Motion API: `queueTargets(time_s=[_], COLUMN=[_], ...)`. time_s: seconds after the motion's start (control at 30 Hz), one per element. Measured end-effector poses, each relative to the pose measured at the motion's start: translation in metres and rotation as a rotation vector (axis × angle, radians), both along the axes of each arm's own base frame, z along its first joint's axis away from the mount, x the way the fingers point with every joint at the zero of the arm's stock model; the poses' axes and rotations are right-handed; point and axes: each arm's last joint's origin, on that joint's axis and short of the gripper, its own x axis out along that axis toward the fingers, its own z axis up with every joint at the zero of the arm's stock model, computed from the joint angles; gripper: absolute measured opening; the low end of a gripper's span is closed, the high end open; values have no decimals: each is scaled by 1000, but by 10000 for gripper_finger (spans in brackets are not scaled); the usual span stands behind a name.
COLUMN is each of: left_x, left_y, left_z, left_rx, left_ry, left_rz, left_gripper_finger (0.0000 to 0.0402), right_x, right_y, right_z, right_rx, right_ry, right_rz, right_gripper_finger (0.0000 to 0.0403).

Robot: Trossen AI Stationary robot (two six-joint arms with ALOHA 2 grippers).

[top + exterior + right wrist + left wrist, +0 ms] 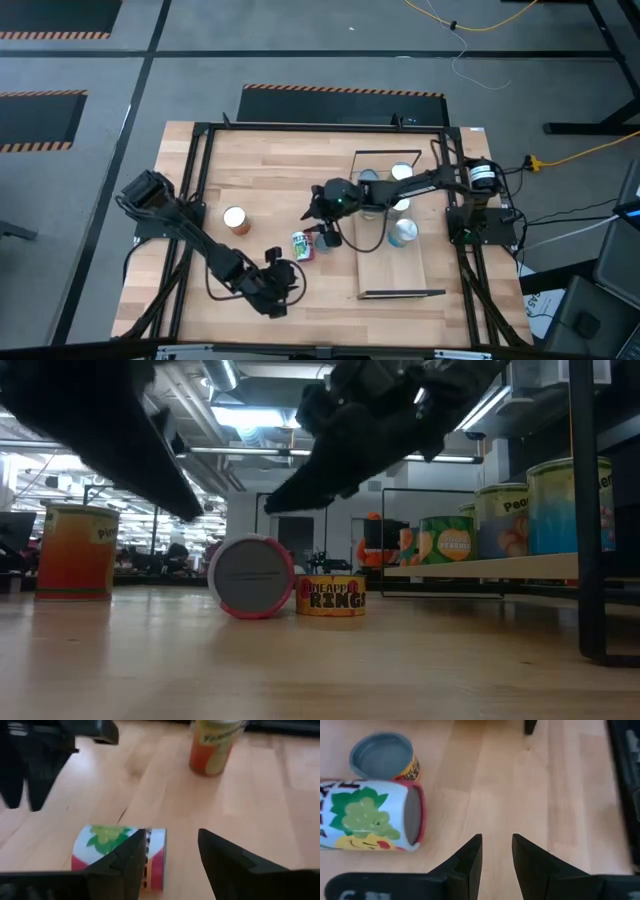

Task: Pick and place cans onto a shelf
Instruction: Put the canned mixed fruits on the shelf

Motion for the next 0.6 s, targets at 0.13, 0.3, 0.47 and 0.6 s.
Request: queueTargets(time_s=[0.13, 0.3, 0.47, 0.6], left_x=[7, 15, 20, 22], left_y=[6, 13, 20, 23], left_z=[-15, -30, -32, -32], left_rx=[15, 33, 33, 31], left_ry=[38, 64, 73, 81], left_rz=[40, 71, 93, 100], left_gripper_finger=[99, 99, 99, 98], right_x=[4, 5, 5, 7], right_y=[-4, -12, -20, -25], right_z=[-14, -18, -18, -28], right_rx=[23, 27, 27, 65], right_ry=[13, 16, 10, 28], right_rz=[23, 8, -11, -16], right_gripper_finger=[184, 184, 184, 184])
